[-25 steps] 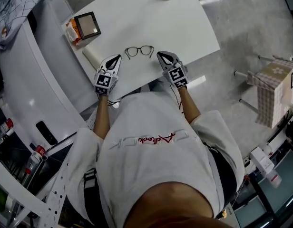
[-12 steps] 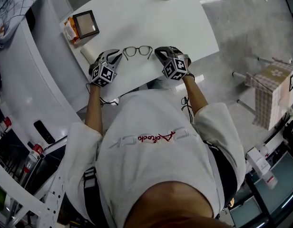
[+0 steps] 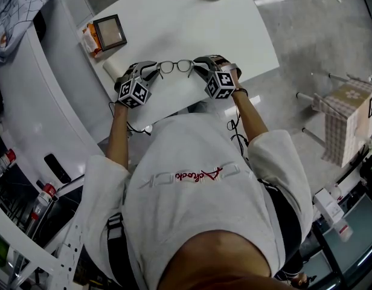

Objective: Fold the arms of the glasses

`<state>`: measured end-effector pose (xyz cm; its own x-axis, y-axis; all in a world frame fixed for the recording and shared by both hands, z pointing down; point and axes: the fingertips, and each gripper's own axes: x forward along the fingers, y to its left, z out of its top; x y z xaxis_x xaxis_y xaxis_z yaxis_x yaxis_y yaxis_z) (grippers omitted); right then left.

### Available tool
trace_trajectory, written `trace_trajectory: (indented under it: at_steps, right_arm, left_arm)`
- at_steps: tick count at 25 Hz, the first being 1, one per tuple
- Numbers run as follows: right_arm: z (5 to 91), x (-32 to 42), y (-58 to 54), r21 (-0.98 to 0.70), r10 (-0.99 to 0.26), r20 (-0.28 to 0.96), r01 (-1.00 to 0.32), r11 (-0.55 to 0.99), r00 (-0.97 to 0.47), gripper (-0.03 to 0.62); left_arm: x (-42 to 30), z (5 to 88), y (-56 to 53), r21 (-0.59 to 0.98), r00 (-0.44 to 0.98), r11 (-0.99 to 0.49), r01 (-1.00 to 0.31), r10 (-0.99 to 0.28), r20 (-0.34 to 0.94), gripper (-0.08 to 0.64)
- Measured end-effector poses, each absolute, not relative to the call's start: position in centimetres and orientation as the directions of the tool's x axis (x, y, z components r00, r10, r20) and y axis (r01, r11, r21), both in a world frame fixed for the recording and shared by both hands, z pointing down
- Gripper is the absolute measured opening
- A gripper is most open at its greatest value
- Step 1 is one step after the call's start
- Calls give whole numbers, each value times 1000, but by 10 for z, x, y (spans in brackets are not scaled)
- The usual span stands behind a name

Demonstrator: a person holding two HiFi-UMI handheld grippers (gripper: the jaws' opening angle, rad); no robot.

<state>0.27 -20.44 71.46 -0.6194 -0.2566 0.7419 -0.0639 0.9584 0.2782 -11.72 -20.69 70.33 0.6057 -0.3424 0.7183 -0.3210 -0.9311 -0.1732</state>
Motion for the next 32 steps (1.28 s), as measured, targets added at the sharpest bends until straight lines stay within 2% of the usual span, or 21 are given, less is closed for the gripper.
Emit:
trace_trajectory:
  at_steps: [2,5,9,22,32]
  right_arm:
    - [712,0,-204,287,-253,737,-49,957,-627,111]
    - [709,-5,-203,294,-251,725,-41,955,-641,69]
    - [709,-7,-202,289,-241,724,-32,957,-646,63]
    - [710,-10,-202,260,-214,728,-26,965,-651,61]
    - [709,-7,-206,221,-202,723,-56,974,-661,60]
  left_arm:
    - [-115,703,-207,-181,608,-932,-315,-344,715,108]
    - [-112,702,-207,-191,610,-936,-296,-339,716,86]
    - [-111,700,-207,-198,611,-938,-284,-336,717,53]
    - [-117,705,-201,-190,600,-958,-215,-283,748,54]
    - [-88,711,-203,-185,613,-977,-109,-213,761,52]
